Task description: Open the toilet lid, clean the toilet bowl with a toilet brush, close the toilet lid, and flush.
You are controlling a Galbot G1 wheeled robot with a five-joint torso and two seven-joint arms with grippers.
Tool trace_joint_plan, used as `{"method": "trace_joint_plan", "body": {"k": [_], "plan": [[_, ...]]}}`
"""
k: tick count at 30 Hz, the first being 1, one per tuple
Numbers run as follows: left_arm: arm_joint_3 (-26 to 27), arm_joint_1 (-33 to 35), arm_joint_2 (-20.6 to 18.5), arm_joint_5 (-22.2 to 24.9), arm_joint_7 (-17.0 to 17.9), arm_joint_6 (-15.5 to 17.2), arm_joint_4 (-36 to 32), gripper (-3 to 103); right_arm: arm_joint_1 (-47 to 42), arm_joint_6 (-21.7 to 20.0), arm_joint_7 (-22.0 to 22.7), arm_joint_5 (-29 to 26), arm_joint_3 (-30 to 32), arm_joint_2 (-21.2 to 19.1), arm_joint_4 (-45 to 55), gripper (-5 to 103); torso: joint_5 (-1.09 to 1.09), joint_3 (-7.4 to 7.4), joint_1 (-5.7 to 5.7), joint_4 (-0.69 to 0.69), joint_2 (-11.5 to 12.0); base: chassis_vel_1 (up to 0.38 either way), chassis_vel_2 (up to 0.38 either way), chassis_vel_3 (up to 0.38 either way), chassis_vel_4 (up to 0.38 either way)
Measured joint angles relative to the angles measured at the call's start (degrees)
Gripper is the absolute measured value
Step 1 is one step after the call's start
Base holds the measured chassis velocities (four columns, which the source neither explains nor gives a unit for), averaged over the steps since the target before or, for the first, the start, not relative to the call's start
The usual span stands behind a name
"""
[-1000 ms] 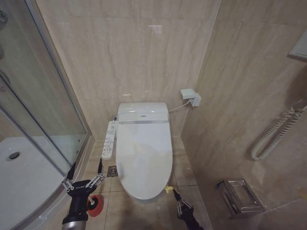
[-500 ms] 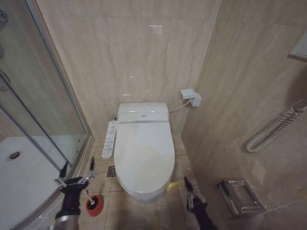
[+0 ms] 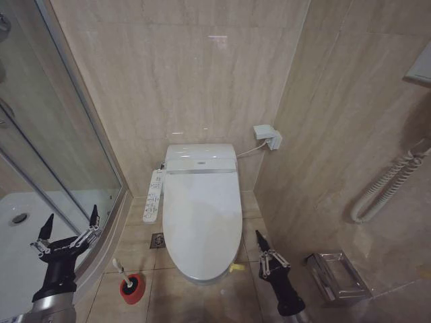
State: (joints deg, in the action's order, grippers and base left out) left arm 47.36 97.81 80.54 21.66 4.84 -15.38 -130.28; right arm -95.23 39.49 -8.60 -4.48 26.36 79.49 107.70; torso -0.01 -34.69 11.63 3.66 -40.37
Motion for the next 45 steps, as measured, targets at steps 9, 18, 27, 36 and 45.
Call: {"method": "trace_joint_plan", "body": {"k": [9, 18, 27, 36, 45], "plan": [[-0.4, -0.5, -0.1, 0.0, 0.0, 0.1, 1.9, 100, 4.5, -0.1, 2.0, 5.1, -1.7, 0.4, -17.6, 22, 0.01, 0.00, 0.00, 0.00, 0.0, 0.000, 0.000, 0.000, 0.000], [0.5, -2.3, -0.9, 1.0, 0.0, 0.6, 3.8, 100, 10.9, 1.8, 2.1, 9.0, -1.0, 1.8, -35.0, 49, 0.01, 0.00, 0.00, 0.02, 0.0, 0.000, 0.000, 0.000, 0.000], [2.1, -1.8, -1.7, 2.3, 0.0, 0.6, 4.2, 100, 16.3, 2.7, 1.9, 9.7, 0.8, 3.6, -42.3, 82, 0.00, 0.00, 0.00, 0.00, 0.0, 0.000, 0.000, 0.000, 0.000], [1.6, -2.1, -1.6, 1.8, 0.0, 0.7, 4.6, 100, 18.7, 2.7, 0.1, 7.6, 1.4, 3.8, -43.6, 100, 0.01, 0.00, 0.00, 0.00, 0.0, 0.000, 0.000, 0.000, 0.000], [1.2, -2.2, -1.4, 1.5, 0.0, 0.7, 5.1, 100, 18.6, 2.5, -0.4, 7.0, 1.7, 3.6, -42.2, 96, 0.01, 0.00, 0.00, 0.01, 0.0, 0.000, 0.000, 0.000, 0.000]]}}
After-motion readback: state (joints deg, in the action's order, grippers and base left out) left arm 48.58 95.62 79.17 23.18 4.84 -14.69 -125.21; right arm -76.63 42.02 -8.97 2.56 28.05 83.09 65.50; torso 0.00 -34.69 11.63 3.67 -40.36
